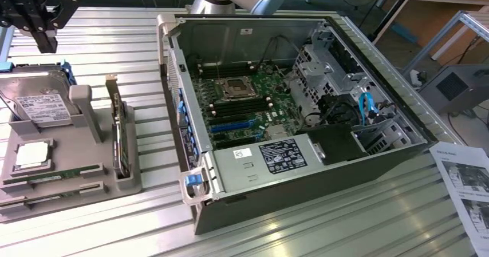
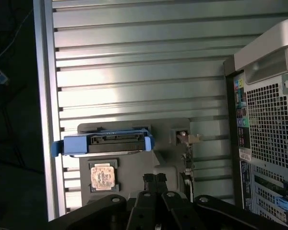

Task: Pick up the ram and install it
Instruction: 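Reach for the ram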

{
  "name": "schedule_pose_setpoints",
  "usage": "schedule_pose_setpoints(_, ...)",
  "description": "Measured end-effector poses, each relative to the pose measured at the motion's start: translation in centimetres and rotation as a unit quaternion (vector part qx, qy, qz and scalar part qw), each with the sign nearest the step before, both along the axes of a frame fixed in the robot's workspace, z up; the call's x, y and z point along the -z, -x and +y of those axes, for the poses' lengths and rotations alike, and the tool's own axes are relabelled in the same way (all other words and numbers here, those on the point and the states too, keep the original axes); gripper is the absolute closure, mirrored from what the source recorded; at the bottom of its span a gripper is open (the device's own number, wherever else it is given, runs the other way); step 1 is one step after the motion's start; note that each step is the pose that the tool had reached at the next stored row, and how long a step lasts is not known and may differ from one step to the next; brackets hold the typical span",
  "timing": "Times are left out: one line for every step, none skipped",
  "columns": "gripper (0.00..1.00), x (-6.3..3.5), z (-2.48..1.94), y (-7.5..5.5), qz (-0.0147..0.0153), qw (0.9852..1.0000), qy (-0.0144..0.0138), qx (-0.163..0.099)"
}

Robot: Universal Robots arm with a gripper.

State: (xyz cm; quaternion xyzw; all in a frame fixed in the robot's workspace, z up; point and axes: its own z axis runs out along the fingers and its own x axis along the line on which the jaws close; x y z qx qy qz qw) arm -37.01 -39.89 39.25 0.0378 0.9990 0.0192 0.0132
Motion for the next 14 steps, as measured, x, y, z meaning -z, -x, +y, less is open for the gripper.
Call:
schedule_pose_setpoints(0.89,0.0,0.0,0.0,0.0,1.0,0.0,0.0)
schedule_pose_setpoints(0.89,0.0,0.0,0.0,0.0,1.0,0.0,0.0)
schedule_pose_setpoints(0.89,0.0,0.0,0.0,0.0,1.0,0.0,0.0)
schedule_pose_setpoints(0.89,-0.01,0.0,0.0,0.0001,1.0,0.0001,0.0)
schedule_pose_setpoints(0.89,-0.01,-0.05,0.0,0.0001,1.0,0.0001,0.0)
schedule_pose_setpoints(0.89,-0.01,-0.12,0.0,0.0001,1.0,0.0,0.0)
schedule_pose_setpoints(0.89,0.0,-0.28,0.0,0.0,1.0,0.0,0.0)
schedule_pose_setpoints(0.89,0.0,-0.63,0.1,0.0,1.0,0.0,0.0)
schedule_pose_setpoints(0.89,-0.01,-1.29,0.2,0.0001,1.0,0.0,0.0)
schedule_pose_setpoints(0.89,0.0,-1.63,0.2,0.0,1.0,0.0,0.0)
schedule_pose_setpoints(0.89,0.0,-1.89,0.3,0.0,1.0,0.0,0.0)
schedule_pose_setpoints(0.89,0.0,-2.13,0.3,0.0,1.0,0.0,0.0)
schedule_pose_setpoints(0.89,0.0,-2.33,0.3,0.0,1.0,0.0,0.0)
schedule_pose_setpoints(0.89,-0.01,-2.56,0.4,0.0001,1.0,0.0,0.0)
